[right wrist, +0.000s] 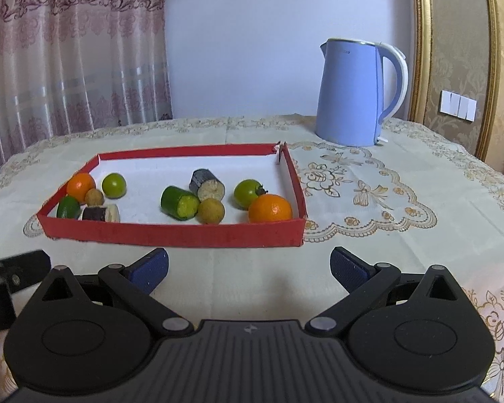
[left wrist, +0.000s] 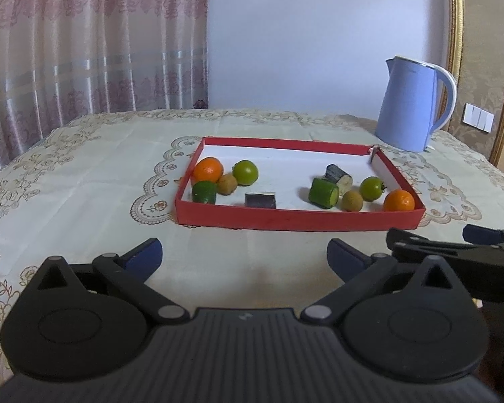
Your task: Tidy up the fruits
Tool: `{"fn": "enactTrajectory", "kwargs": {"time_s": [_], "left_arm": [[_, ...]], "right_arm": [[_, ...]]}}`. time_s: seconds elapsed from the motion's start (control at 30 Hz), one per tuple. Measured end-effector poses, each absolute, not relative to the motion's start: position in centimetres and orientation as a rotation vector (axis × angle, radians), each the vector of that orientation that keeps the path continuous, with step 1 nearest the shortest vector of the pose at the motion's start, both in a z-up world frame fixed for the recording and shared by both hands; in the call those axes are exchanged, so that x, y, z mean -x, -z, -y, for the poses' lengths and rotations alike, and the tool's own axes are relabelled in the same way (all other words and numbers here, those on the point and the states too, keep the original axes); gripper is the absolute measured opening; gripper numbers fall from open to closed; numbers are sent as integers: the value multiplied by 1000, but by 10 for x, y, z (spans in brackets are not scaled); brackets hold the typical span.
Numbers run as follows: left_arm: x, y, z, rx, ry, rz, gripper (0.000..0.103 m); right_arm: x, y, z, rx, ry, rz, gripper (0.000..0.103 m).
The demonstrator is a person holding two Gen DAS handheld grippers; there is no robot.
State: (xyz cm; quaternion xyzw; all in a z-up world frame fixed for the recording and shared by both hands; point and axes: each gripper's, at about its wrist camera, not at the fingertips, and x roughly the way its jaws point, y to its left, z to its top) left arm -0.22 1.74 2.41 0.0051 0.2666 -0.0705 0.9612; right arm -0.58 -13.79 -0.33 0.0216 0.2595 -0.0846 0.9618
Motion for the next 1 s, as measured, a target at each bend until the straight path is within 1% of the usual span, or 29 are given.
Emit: {"fn": "enactTrajectory", "kwargs": {"time_s": [0.53,1.0], "left_arm": [[-6,-25,-15,-15,34,-511,103],[-15,-21,-17,3,-15,-519,103]], "right_arm": [[8,9,149,-103,194,-542,103],[15,3,143,-100,210,-502,103]]}}
